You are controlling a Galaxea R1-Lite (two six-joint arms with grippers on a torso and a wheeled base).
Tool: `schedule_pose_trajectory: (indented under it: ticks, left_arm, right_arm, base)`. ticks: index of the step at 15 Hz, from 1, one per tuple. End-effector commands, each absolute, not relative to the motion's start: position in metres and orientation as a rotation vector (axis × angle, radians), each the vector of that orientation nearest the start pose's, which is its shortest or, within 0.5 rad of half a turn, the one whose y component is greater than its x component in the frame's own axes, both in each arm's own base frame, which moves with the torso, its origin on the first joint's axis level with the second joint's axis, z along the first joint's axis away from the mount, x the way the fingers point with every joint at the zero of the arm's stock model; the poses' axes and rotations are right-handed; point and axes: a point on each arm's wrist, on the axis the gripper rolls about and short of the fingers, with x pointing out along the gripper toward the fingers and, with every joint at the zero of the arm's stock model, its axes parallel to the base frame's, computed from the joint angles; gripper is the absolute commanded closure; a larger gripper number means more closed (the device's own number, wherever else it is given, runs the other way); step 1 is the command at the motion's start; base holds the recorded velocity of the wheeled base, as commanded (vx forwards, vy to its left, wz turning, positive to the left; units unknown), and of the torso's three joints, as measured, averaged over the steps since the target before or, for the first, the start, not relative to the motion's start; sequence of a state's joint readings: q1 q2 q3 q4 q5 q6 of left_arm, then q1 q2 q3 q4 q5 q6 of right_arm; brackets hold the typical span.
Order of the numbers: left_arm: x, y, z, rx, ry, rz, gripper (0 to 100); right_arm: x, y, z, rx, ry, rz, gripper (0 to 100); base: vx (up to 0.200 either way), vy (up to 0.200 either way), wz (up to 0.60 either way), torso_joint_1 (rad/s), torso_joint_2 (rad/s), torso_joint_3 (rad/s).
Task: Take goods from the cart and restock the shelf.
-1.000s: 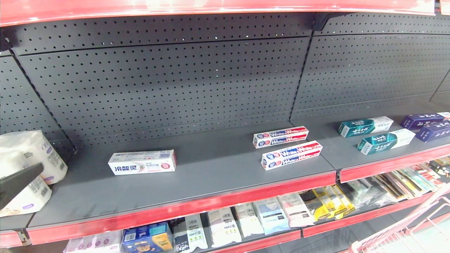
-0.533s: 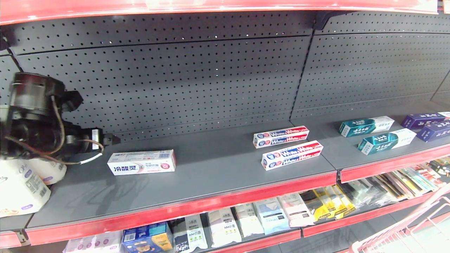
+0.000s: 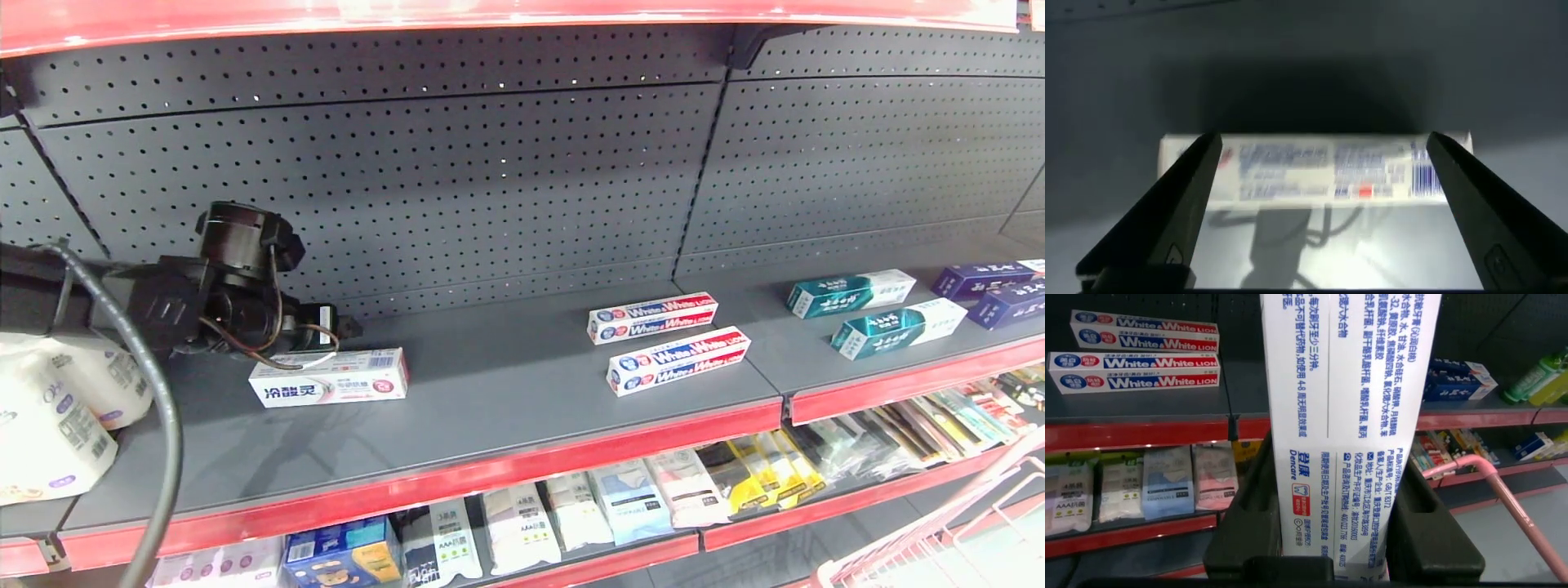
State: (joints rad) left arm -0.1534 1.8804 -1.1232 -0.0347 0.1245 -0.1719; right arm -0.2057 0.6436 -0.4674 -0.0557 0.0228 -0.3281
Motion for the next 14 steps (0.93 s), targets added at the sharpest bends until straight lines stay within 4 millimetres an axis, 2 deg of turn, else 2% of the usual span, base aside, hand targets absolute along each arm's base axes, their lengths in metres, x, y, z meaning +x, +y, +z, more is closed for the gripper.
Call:
schedule_pose_trajectory:
  ticks: [1,14]
  left_arm:
    - [0.353,-0.052,0.139,-0.069,0.733,0.039,0]
    - [0.377,-0.053,0.107,-0.067,0.828,0.104,0]
  right_arm:
    - [0.046,-0.009,0.212,-0.313,0.148,-0.160,100]
    - [0.041,-0.008,0.208,-0.314,0.142,-0.161,100]
  base:
    - [0.000,0.000,0.00,0.000,0.00,0.000]
    - [0.000,0.000,0.00,0.000,0.00,0.000]
